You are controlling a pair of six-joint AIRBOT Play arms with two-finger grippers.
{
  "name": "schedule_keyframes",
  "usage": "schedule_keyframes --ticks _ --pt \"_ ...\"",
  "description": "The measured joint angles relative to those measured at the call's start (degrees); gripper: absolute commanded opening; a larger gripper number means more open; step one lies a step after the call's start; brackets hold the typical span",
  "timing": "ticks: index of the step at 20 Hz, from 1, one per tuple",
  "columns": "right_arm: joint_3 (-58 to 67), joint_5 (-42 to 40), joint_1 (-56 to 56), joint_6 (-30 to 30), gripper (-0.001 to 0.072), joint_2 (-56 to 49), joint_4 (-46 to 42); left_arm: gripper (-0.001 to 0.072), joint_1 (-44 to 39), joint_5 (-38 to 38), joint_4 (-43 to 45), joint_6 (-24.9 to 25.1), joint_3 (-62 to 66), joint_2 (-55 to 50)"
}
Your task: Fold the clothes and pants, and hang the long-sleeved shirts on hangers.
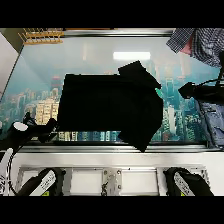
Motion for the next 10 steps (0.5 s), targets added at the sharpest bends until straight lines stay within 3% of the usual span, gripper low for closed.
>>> schedule_keyframes --ticks 9,10 --pt "-0.3 -0.2 0.0 0.0 0.0426 0.2 0.3 0.0543 -5.9 8.0 -1.9 -6.4 -0.8 -1.5" --pt "-0.3 -0.2 0.0 0.0 0.0427 0.2 0.3 0.0353 -6.1 8.2 -2.5 -6.7 -0.7 -2.1"
